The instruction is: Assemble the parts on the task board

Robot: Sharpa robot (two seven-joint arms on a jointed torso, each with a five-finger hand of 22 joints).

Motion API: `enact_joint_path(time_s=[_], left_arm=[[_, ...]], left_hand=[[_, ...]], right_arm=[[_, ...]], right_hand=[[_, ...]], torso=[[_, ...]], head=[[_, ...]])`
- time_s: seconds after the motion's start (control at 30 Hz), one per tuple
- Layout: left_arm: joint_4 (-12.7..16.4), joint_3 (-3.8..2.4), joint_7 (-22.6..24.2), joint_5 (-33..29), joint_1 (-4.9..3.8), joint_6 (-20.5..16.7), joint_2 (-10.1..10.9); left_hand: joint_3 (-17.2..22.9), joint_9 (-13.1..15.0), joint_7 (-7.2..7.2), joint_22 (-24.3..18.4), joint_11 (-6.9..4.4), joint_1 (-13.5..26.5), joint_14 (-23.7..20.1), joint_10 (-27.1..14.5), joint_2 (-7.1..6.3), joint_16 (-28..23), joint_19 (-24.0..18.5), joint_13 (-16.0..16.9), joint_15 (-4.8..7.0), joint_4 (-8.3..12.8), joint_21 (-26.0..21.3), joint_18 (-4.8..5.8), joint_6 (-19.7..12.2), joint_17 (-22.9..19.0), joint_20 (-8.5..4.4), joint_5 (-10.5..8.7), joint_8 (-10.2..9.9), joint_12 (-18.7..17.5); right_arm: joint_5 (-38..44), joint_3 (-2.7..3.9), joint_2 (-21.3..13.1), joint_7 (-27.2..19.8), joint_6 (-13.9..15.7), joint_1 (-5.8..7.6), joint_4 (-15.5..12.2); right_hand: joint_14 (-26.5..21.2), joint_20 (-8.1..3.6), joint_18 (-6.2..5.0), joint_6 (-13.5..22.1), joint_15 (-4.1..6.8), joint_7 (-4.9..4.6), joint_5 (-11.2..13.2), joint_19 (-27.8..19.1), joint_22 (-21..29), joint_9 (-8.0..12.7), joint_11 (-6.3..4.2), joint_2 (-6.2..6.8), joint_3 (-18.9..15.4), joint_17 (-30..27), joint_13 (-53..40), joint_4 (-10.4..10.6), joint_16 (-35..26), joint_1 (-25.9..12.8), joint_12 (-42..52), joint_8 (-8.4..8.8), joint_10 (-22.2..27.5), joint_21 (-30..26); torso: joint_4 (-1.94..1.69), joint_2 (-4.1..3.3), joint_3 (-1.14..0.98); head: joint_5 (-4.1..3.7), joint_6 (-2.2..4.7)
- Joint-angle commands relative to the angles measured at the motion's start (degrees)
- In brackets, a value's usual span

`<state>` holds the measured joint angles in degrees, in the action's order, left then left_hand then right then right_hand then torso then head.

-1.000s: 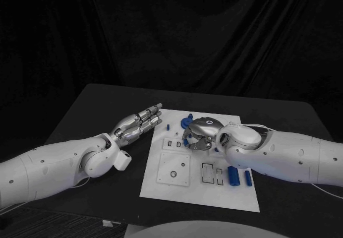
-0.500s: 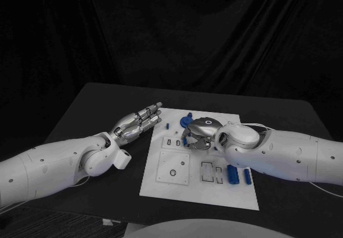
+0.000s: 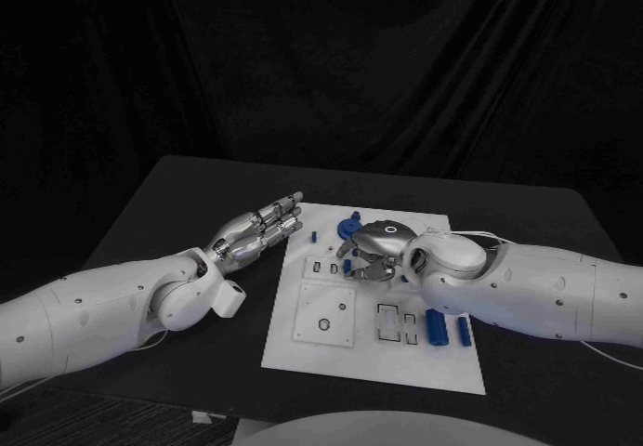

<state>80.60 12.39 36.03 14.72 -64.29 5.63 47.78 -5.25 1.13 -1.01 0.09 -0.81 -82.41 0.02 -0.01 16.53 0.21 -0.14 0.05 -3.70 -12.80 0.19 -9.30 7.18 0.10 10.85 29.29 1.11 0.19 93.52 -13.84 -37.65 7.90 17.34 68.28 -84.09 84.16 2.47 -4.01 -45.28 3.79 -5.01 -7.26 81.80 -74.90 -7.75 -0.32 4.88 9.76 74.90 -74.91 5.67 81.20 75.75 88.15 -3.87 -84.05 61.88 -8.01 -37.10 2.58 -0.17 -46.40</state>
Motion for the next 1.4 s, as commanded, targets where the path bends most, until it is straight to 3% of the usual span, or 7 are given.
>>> enact_joint_path(time_s=[0.03, 0.33, 0.43, 0.67, 0.9, 0.97, 1.4], left_arm=[[0.05, -0.04, 0.66, -0.04, 0.05, 0.56, -0.13], [0.32, -0.05, 0.58, -0.04, 0.06, -1.17, 0.02], [1.14, -0.05, 0.99, -0.04, 0.04, -3.84, 0.43], [2.4, -0.07, 1.85, -0.04, -0.41, -9.44, 1.49], [2.18, -0.08, 2.01, -0.04, -1.06, -10.22, 1.34], [2.05, -0.08, 1.95, -0.04, -1.11, -9.6, 1.21], [1.77, -0.07, 1.86, -0.04, -1.12, -7.39, 0.8]], left_hand=[[0.23, 0.06, 0.36, -0.09, 0.35, -0.43, -0.02, 0.01, -0.23, -0.21, 0.14, -0.05, -0.37, -0.01, -0.19, -0.98, -0.02, -0.1, 0.41, 0.17, 0.09, -0.19], [0.36, 0.09, 0.54, -0.09, 0.21, -0.4, -0.02, 0.01, -0.55, -0.21, 0.14, -0.05, -0.41, 0.4, -0.19, -0.97, 0.14, -0.1, 0.52, 0.13, 0.12, -0.19], [-0.81, 0.2, 1.41, -0.06, 0.9, -0.02, -0.02, 0.01, -4.96, -0.21, 0.19, -0.05, -1.79, 4.8, -0.15, -1.02, 0.9, -0.1, 2.09, 0.14, 0.24, -0.19], [-1.21, 0.42, 2.9, 0.61, 3.19, 2.81, -0.02, 0.11, -4.98, -0.21, 1.56, 0.0, -3.31, 8.01, 0.8, -1.1, 3.01, -0.1, 3.96, 0.88, 0.48, -0.15], [-0.35, 0.48, 3.34, 0.71, 3.22, 2.77, -0.02, 0.23, -4.15, -0.21, 1.85, 0.05, -3.74, 9.24, 1.02, -1.09, 3.61, -0.1, 4.3, 2.41, 0.53, -0.11], [0.05, 0.47, 3.37, 0.69, 3.15, 2.61, -0.02, 0.2, -3.78, -0.21, 1.81, 0.03, -3.71, 9.53, 0.99, -1.07, 3.61, -0.1, 4.29, 2.41, 0.52, -0.12], [0.72, 0.47, 3.3, 0.61, 2.98, 2.54, -0.02, 0.17, -3.02, -0.21, 1.63, 0.02, -3.65, 9.74, 0.88, -1.05, 3.69, -0.1, 4.22, 2.36, 0.51, -0.13]], right_arm=[[0.46, -0.09, -0.3, 0.22, 0.4, -0.25, -0.14], [0.46, -0.06, -3.35, -1.0, 6.34, 0.73, -3.26], [0.46, -0.05, -5.4, -1.58, 9.05, 2.06, -5.73], [0.46, -0.06, -9.97, -2.51, 12.55, 5.91, -10.46], [0.46, -0.13, -13.29, -1.99, 10.51, 7.7, -12.11], [0.46, -0.15, -13.61, -1.04, 8.75, 7.65, -12.15], [0.45, -0.21, -12.21, 5.72, 2.2, 3.66, -10.68]], right_hand=[[4.03, -0.27, -1.13, 0.85, 0.42, 0.12, 0.51, 0.0, -8.2, 0.25, -0.36, 0.4, -0.4, 7.93, -13.32, 0.11, -0.16, -0.41, -0.24, 0.35, -4.61, -0.42], [4.06, -0.27, -1.13, 7.96, 0.36, -0.13, 3.99, 0.2, -8.21, 2.27, -0.23, 2.56, -2.22, 7.83, -13.16, 4.92, -0.27, -0.39, -0.42, 0.55, -4.52, -0.91], [4.09, -0.12, -1.12, 9.03, 0.11, -0.5, 4.27, 0.3, -8.25, 2.79, 0.11, 4.3, -3.07, 7.88, -13.16, 9.7, -0.21, 0.21, -0.42, 0.45, -4.53, -1.04], [4.11, -0.1, -1.08, 9.02, 0.09, -0.6, 4.4, 0.38, -8.31, 3.04, 0.15, 5.97, -5.23, 8.0, -13.31, 11.32, -0.08, -1.26, -0.24, 0.39, -4.65, -0.97], [4.03, 0.01, -1.12, 2.29, 0.05, -0.51, 3.34, 0.32, -8.29, 2.23, 0.14, 0.61, -5.28, 7.92, -13.29, 10.04, -0.2, -0.39, -0.26, -0.92, -4.6, -1.27], [4.05, -0.01, -1.08, -1.5, 0.06, -0.56, -3.6, 0.41, -8.36, 1.28, 0.15, -0.69, -4.6, 8.0, -13.47, 7.88, -0.1, 2.27, -0.04, -2.53, -4.73, -1.1], [4.93, 0.26, -0.42, -8.83, -0.42, -0.63, -4.0, 1.84, -9.29, -3.0, 0.86, -1.3, -7.37, 10.95, -15.09, 7.19, 3.72, -0.99, 1.85, -6.2, -5.95, 2.92]], torso=[[0.06, 0.02, 0.0], [-0.03, 0.17, -0.09], [0.05, 0.15, -0.09], [0.65, 0.6, -0.21], [1.47, 0.92, -0.32], [1.6, 0.96, -0.43], [1.16, 1.0, -0.28]], head=[[0.02, -0.04], [0.18, 0.64], [0.28, 1.04], [0.52, 0.86], [0.64, 0.77], [0.73, 0.65], [0.4, 0.7]])
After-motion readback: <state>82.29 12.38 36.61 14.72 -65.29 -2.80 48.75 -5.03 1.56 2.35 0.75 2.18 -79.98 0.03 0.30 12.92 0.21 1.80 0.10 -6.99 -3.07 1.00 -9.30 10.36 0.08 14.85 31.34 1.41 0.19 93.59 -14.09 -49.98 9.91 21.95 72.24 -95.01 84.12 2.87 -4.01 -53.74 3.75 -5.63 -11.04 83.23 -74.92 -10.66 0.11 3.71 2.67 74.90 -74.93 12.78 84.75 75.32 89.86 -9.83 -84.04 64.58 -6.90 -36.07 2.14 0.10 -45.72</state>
